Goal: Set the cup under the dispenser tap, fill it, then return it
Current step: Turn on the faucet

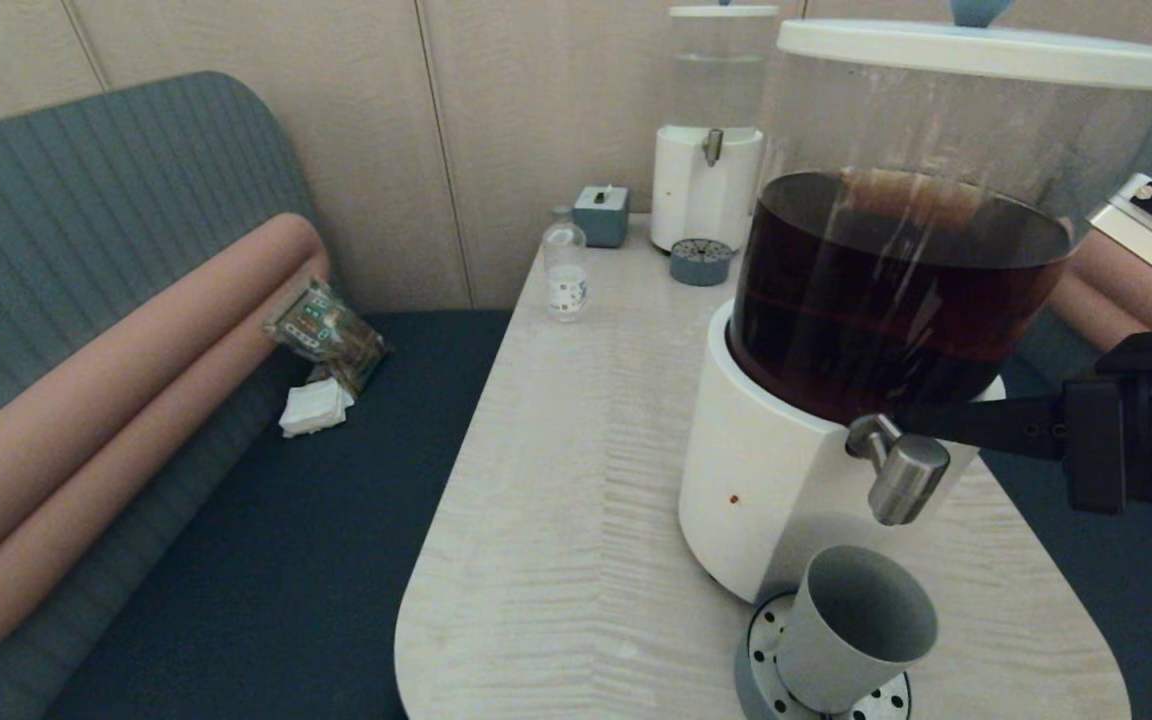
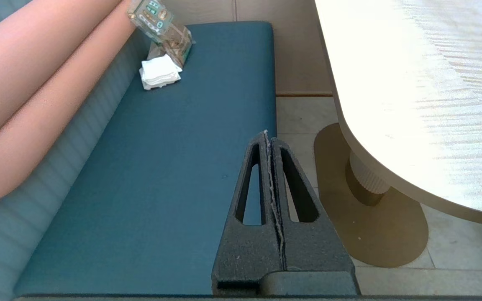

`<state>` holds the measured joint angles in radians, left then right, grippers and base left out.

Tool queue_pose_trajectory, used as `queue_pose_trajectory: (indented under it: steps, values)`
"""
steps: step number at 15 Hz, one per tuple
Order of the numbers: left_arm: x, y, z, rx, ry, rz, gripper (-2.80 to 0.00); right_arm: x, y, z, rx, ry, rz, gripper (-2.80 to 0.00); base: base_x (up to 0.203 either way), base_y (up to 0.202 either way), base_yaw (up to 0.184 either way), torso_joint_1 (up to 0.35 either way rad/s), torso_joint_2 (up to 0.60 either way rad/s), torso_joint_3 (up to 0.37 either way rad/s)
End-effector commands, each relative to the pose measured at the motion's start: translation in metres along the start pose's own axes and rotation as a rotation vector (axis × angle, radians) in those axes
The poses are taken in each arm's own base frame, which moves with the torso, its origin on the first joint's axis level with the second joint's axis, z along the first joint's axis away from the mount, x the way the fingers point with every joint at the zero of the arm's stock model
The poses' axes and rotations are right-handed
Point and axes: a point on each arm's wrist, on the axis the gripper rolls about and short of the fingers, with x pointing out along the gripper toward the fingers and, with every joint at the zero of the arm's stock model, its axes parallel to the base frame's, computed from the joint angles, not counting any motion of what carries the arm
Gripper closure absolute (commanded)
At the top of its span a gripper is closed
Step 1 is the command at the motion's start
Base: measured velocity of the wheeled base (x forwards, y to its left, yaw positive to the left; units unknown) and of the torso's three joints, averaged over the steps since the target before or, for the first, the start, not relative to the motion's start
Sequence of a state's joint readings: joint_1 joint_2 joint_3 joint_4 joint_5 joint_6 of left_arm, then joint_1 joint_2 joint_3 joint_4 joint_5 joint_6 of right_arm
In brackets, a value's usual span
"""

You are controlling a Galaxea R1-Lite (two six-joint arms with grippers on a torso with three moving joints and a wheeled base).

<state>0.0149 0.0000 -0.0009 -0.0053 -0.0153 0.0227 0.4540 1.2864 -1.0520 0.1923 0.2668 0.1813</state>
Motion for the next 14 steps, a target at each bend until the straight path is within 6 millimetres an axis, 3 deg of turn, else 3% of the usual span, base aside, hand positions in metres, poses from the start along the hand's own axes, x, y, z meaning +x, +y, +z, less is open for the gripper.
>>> queue_pose_trajectory:
  steps: [1,14]
  values:
    - [0.0001,0.0000,-0.0002,0.000,0.002,0.000,0.00,0.0028,-0.0008,-0.0023,0.005,0.017,0.002,0.00,0.000,0.000,0.000,0.000,0.00,0.000]
    - [-0.0001,0.0000,0.0003,0.000,-0.001,0.000,0.00,0.0013,0.0021,-0.0024,-0.034,-0.004,0.091,0.00,0.000,0.000,0.000,0.000,0.00,0.000]
